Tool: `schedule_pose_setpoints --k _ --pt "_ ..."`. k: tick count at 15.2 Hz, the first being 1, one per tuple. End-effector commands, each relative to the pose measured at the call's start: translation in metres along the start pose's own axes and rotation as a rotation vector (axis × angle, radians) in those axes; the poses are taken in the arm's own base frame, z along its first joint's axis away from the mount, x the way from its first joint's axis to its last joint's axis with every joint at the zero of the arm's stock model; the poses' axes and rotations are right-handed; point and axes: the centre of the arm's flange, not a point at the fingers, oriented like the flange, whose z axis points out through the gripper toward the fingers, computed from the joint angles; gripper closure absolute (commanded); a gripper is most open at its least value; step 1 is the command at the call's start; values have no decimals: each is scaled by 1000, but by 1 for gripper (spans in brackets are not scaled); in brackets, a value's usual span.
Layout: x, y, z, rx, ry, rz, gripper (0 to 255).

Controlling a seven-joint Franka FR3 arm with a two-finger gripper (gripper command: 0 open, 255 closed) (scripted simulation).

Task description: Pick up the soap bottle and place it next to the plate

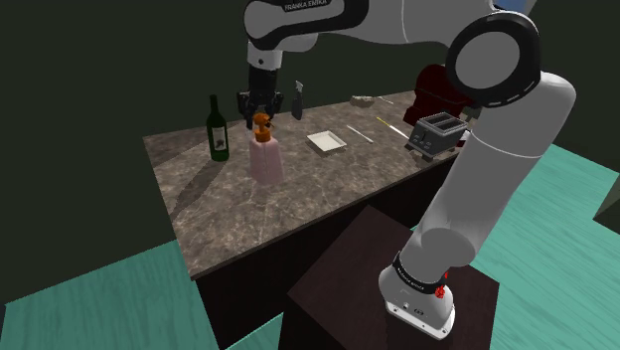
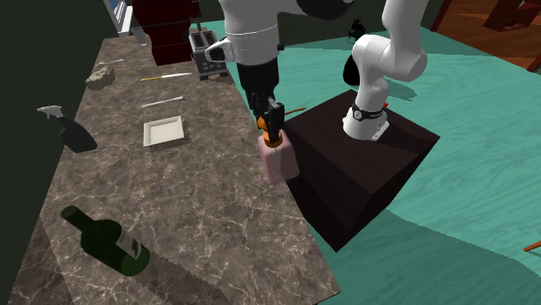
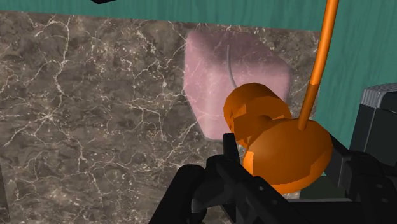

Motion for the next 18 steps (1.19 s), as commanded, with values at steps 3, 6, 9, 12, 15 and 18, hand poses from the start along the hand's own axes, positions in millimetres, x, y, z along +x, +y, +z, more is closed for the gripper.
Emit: schedule_pose_setpoints --k 3,6,9,12,15,18 --pt "-1 -4 -21 0 0 0 255" --pt "-2 -6 -37 0 0 0 255" --pt "-3 -8 -52 0 0 0 255" --pt "-3 4 -57 0 0 0 255" --pt "-2 43 -50 0 0 0 255" --pt "-1 82 -43 0 0 0 255"
